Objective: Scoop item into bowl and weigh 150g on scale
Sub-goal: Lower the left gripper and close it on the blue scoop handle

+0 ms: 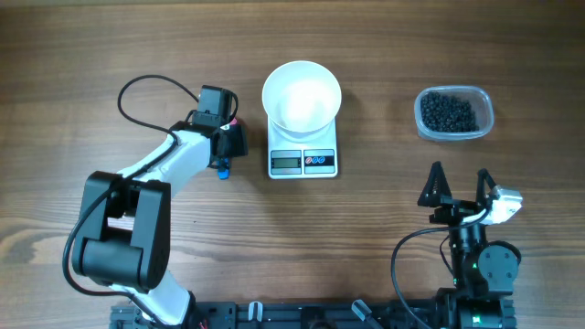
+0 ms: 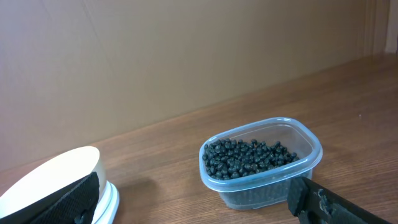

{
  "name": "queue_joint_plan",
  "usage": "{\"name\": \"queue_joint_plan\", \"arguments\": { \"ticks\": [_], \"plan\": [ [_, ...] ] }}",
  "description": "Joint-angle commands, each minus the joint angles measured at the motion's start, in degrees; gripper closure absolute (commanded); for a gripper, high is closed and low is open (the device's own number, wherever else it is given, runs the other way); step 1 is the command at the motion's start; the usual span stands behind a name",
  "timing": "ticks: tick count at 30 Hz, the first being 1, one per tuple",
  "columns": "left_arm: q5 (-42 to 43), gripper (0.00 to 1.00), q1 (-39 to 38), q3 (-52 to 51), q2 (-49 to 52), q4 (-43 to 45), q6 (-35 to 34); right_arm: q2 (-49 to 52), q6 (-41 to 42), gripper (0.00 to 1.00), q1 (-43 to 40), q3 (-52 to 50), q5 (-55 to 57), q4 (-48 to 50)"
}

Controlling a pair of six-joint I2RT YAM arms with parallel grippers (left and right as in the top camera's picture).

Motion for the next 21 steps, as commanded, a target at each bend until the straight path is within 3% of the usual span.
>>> {"name": "queue_joint_plan", "arguments": {
  "ticks": [1, 12, 21],
  "plan": [
    [0.63, 0.44, 0.00, -0.48, 0.76, 0.48, -1.51, -0.39, 0.26, 0.00, 0.09, -0.02, 0.15, 0.31],
    [0.24, 0.64, 0.00, -0.48, 0.76, 0.57, -1.51, -0.39, 0.26, 0.00, 0.09, -0.02, 0.15, 0.31],
    [0.22, 0.69, 0.02, -0.48, 0.76, 0.83, -1.51, -0.39, 0.26, 0.00, 0.09, -0.02, 0.15, 0.33]
  ]
}}
